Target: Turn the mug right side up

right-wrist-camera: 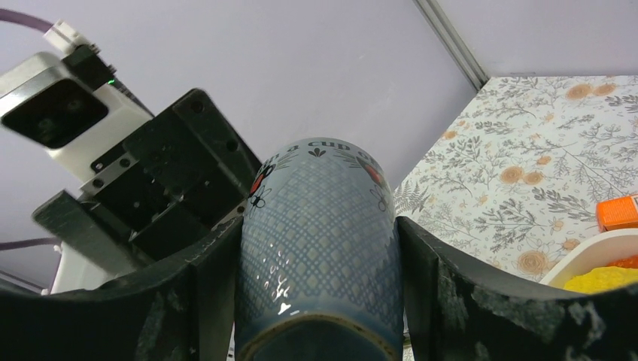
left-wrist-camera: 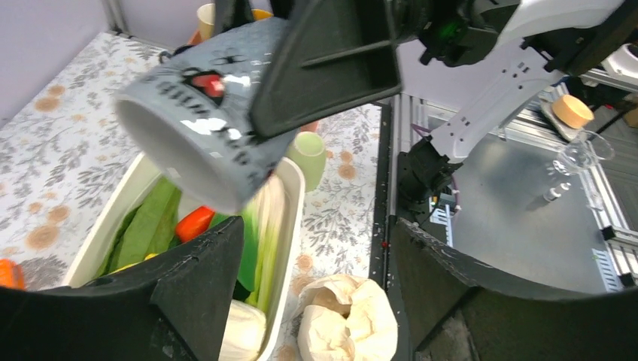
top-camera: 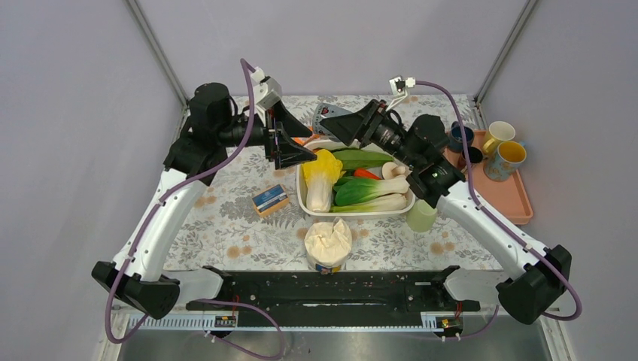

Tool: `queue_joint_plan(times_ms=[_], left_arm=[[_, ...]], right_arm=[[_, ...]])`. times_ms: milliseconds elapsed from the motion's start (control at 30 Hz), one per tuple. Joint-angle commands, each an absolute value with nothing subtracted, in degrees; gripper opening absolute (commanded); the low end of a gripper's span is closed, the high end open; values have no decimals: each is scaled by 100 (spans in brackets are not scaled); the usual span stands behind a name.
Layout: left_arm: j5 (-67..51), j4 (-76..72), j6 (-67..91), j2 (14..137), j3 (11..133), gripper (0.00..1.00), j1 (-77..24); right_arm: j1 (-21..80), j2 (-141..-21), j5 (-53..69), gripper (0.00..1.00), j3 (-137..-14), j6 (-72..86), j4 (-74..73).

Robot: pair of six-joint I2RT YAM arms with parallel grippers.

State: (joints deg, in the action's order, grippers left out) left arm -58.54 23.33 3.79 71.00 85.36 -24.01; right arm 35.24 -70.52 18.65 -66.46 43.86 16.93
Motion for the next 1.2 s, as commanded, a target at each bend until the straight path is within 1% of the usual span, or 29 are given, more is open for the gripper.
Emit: queue_joint_plan(times_ms=[0, 167, 233, 367, 467, 600, 700, 833, 867, 933, 967, 1000, 1100, 1133, 1167], left_arm=[[-5742, 2394, 44, 7080, 9075, 76, -2115], [-6013, 2324, 151, 7170, 9162, 76, -2008], [-6071, 2140, 343, 7217, 9120, 76, -2055], [-6038, 2136, 208, 7242, 9079, 77, -2292], [-6008, 2136, 194, 7256, 9092, 75, -2371], [-6072, 2136, 172, 7285, 9086, 64, -2405], [-6143, 2135, 88, 7293, 9019, 57, -2462], [-6212, 2098, 107, 7330, 9026, 42, -2511], [-6258, 2097, 107, 7327, 9015, 36, -2511], [-6364, 2092, 48, 7302, 8998, 16, -2514], [-6373, 2092, 45, 7281, 8975, 4, -2514], [-6348, 2117, 26, 7251, 8962, 0, -2514], [-6196, 2388, -359, 7208, 8952, 0, -2505], [-6131, 2500, -469, 7194, 8945, 0, -2505], [-6054, 2608, -591, 7187, 8932, 0, -2505]], right_arm=[[3634, -6638, 1823, 0, -6663, 4384, 2240], [3632, -6614, 1881, 0, -6672, 4434, 2270], [3673, -6679, 1960, 0, -6715, 4513, 2329], [3799, -6828, 2005, 0, -6844, 4542, 2380], [3883, -6933, 2041, 0, -6921, 4557, 2426], [3963, -7049, 2123, 0, -6930, 4738, 2671], [4020, -7149, 2121, 0, -6894, 4935, 2915], [4114, -7344, 2121, 0, -6921, 5203, 3328], [4138, -7378, 2112, 0, -6925, 5250, 3414], [4176, -7426, 2097, 0, -6958, 5297, 3492], [4182, -7439, 2107, 0, -6972, 5299, 3508], [4183, -7451, 2113, 0, -6984, 5292, 3484], [4185, -7449, 2071, 0, -6956, 5210, 3307], [4188, -7437, 2034, 10, -6941, 5133, 3198], [4189, -7415, 1976, 29, -6917, 5039, 3086]])
